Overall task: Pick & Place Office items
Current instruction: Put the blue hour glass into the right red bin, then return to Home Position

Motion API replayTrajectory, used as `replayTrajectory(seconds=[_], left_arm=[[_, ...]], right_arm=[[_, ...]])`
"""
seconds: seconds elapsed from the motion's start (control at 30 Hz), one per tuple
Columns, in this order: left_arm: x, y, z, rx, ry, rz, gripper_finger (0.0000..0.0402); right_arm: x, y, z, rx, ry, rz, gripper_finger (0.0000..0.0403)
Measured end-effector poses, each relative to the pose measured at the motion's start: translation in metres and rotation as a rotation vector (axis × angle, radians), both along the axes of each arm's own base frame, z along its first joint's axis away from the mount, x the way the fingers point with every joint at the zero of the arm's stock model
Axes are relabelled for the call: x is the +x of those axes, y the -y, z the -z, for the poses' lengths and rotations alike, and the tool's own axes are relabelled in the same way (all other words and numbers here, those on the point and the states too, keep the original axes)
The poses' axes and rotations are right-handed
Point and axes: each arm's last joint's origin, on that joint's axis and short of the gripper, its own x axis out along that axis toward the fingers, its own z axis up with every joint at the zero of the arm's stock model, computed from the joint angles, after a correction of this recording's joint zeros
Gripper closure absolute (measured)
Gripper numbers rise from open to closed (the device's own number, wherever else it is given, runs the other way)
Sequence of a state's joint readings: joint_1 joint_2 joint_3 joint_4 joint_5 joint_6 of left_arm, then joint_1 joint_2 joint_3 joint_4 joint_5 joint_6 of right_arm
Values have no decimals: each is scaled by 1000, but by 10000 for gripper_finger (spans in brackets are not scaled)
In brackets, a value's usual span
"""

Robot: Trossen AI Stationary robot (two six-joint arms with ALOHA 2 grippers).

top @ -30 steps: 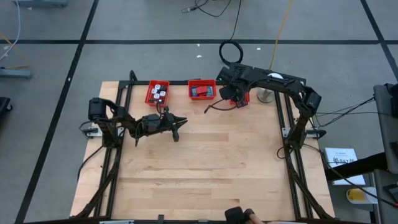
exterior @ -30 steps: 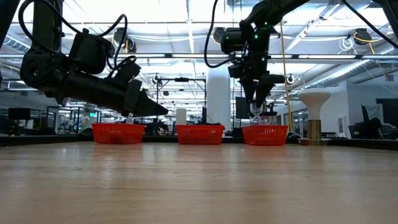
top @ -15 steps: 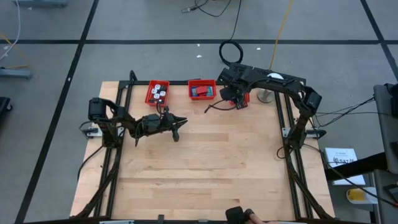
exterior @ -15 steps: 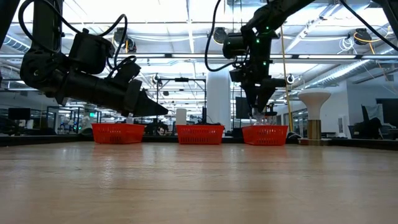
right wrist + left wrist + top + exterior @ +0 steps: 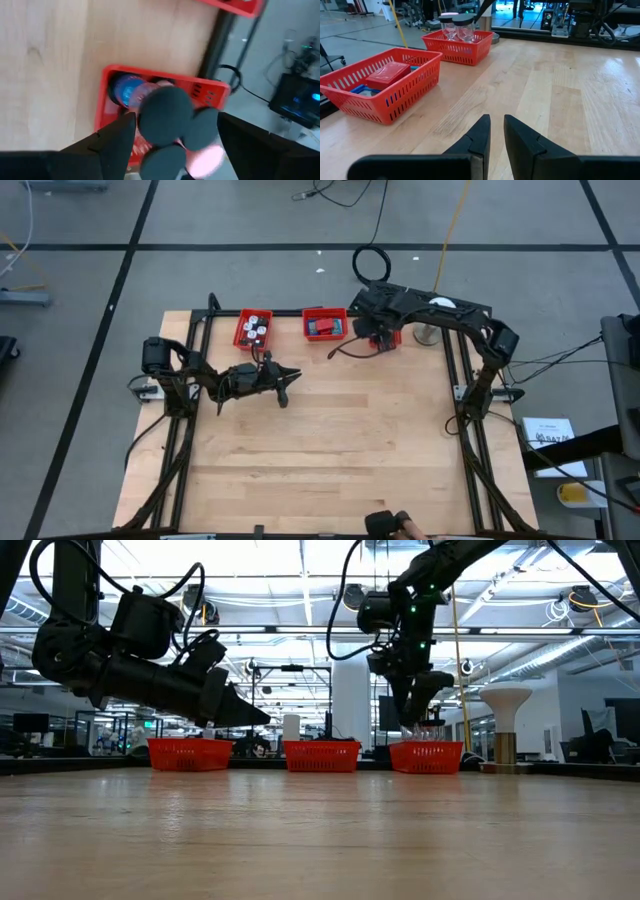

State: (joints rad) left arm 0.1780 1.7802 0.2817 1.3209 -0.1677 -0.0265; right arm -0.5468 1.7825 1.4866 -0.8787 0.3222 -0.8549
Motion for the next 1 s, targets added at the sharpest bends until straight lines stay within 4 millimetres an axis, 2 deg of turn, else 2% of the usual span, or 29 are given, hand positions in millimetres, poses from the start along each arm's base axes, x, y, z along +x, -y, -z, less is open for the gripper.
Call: replayTrajectory(seconds=[0.1,0.2,0.3,0.37,0.47,0.57,0.67,0.83,1.0], left_arm=[[0,0,0,0,0,0,350],[0,0,-1,3,14,0,350],[-3,1,-2,6,35,0,350],[-6,1,-2,7,45,-1,350],[-7,-1,-5,11,77,-5,350],[-8,-1,-4,-3,63,8,350],[-11,0,-13,-1,89,22,350],[-26,1,-29,16,119,21,351],[-41,4,-39,1,151,18,351]], right_arm=[[-2,-4,-9,-30,16,10,130],[-7,-10,-23,-36,81,62,151],[-13,-19,-38,16,226,162,199],[-20,-29,-41,92,355,178,243],[-26,-49,-29,95,541,115,319],[-33,-70,-10,65,721,62,386],[-43,-89,8,63,913,61,390],[-63,-115,32,109,1171,55,400],[-86,-129,45,150,1279,64,402]])
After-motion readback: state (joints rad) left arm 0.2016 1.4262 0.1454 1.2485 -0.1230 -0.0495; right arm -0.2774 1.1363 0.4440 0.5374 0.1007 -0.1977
